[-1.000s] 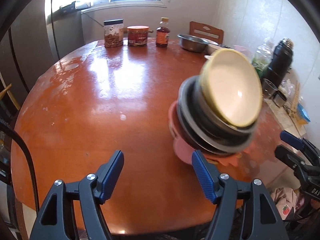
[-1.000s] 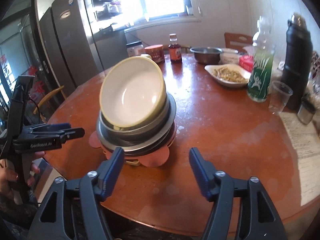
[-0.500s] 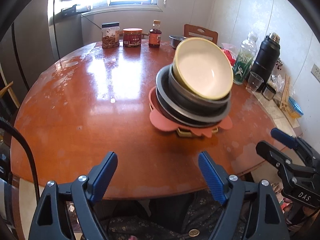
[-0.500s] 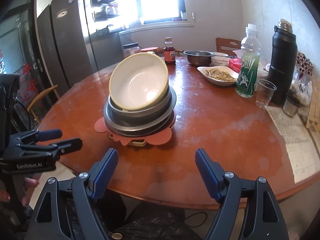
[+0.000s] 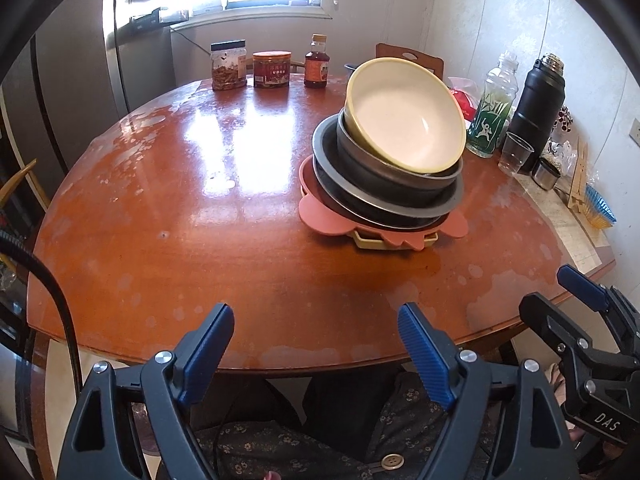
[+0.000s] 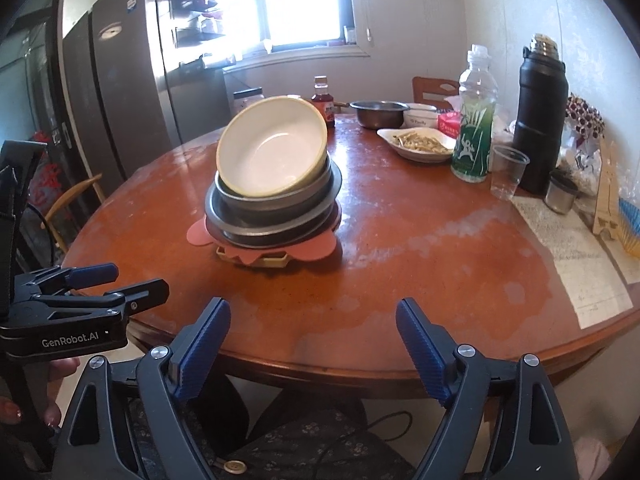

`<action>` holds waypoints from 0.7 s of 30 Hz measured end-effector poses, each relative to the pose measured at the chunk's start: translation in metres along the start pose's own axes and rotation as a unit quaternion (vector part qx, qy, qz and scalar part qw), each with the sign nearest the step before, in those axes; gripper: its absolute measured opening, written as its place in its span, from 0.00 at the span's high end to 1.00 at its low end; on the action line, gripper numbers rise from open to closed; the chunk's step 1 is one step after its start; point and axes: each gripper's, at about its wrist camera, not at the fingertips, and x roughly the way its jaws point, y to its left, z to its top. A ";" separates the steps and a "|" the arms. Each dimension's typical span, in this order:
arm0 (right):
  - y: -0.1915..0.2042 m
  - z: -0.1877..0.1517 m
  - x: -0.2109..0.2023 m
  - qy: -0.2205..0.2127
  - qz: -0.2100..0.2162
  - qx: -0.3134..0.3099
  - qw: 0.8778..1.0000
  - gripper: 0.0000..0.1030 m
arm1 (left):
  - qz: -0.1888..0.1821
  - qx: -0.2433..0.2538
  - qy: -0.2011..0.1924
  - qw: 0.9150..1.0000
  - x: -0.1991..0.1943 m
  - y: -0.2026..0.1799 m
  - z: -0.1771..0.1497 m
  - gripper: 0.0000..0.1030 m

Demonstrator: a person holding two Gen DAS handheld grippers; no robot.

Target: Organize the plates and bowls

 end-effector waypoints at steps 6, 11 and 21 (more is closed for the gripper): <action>0.002 -0.003 0.000 0.002 0.003 0.001 1.000 0.17 | 0.002 0.003 0.005 1.000 0.002 -0.003 -0.002 0.19; 0.003 -0.005 0.000 0.002 0.002 0.001 1.000 0.17 | 0.004 0.004 0.006 1.000 0.002 -0.004 -0.003 0.19; 0.002 -0.009 0.000 0.003 0.005 0.005 1.000 0.17 | 0.004 0.007 0.010 1.000 0.002 -0.007 -0.006 0.19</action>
